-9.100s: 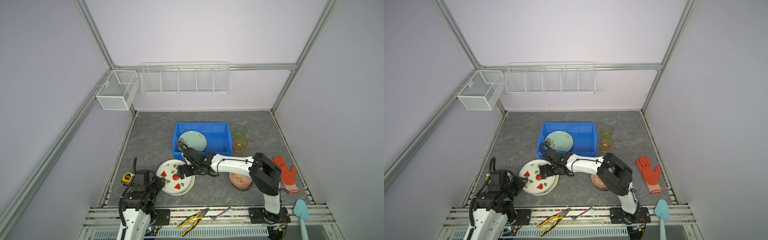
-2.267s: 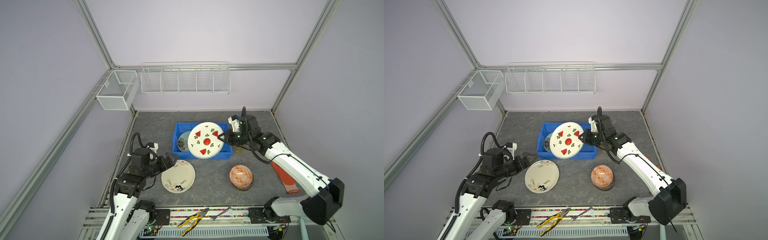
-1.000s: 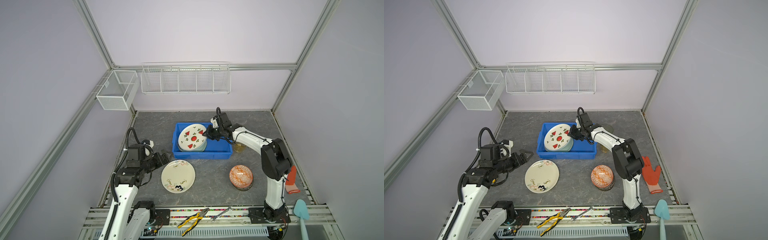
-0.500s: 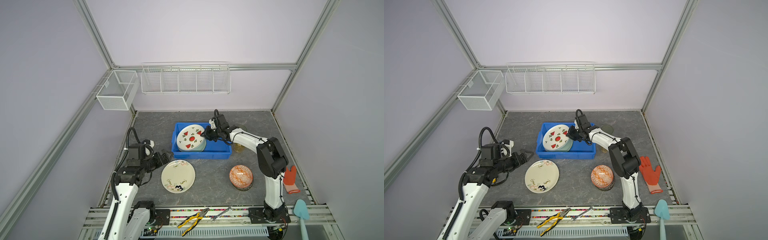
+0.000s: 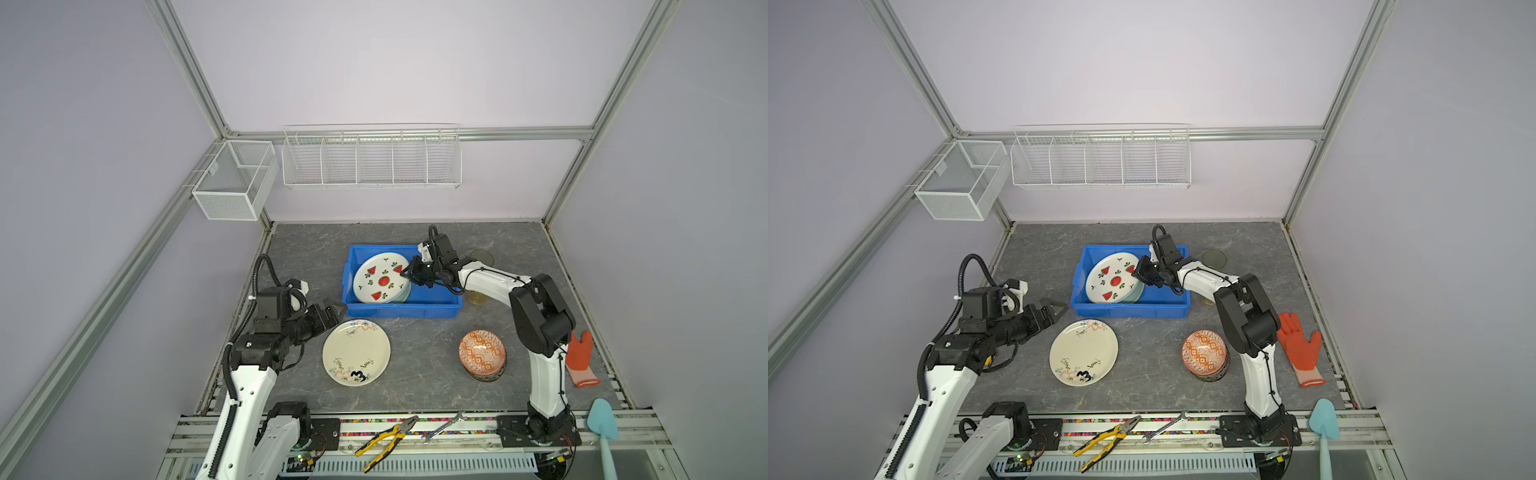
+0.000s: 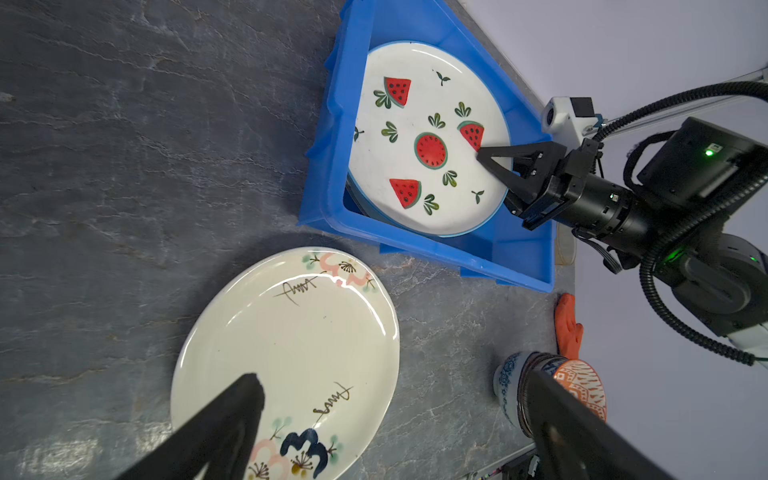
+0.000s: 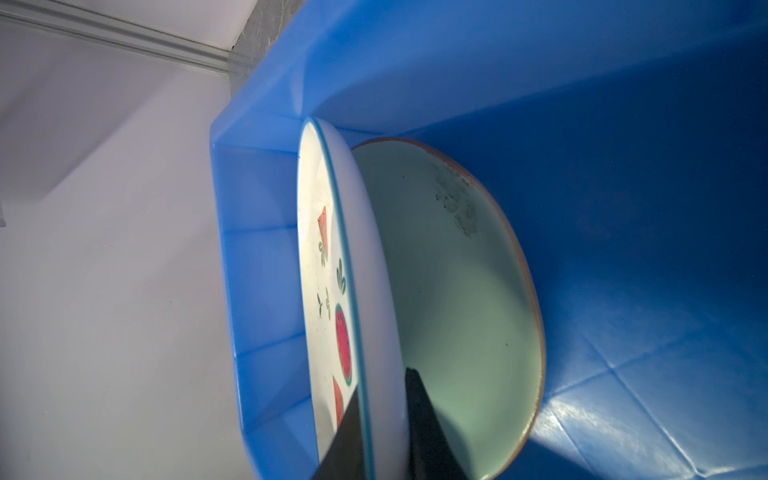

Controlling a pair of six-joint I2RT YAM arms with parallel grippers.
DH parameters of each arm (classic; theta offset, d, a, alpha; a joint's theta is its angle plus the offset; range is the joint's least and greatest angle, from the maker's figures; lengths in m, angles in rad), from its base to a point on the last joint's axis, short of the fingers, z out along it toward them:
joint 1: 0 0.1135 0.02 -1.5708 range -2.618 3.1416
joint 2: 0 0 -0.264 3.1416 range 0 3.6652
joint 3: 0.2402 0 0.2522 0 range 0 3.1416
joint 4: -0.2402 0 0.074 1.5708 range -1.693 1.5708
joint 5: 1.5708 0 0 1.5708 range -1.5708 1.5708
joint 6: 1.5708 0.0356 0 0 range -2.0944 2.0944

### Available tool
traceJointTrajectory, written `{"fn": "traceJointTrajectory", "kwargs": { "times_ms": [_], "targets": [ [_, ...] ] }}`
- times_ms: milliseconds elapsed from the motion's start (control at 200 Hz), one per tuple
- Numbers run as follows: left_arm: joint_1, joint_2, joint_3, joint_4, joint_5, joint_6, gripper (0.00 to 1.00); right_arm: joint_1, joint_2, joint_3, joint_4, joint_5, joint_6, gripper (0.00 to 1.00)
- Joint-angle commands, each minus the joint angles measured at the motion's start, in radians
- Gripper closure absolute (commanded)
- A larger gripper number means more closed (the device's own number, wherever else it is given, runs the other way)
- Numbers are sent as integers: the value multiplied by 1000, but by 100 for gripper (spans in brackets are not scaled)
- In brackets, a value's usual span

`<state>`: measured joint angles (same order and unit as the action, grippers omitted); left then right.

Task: Place the mixed dishes into the plastic bin
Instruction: 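Open the right gripper to release the watermelon plate in the bin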

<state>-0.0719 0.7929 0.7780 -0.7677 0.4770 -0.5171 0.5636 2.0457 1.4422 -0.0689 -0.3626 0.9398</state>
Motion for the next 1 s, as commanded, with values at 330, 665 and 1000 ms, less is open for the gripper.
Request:
{"fn": "traceJointTrajectory", "kwargs": {
  "times_ms": [330,665,1000],
  "targets": [
    [6,-4,-17,7,16,8,1,8,-27,-60,26,0,-29,63],
    [6,3,-25,18,18,5,1,15,-58,-23,-123,81,-143,52],
    [6,16,-29,28,23,4,1,37,-82,57,-296,194,-252,46]
  ]
}}
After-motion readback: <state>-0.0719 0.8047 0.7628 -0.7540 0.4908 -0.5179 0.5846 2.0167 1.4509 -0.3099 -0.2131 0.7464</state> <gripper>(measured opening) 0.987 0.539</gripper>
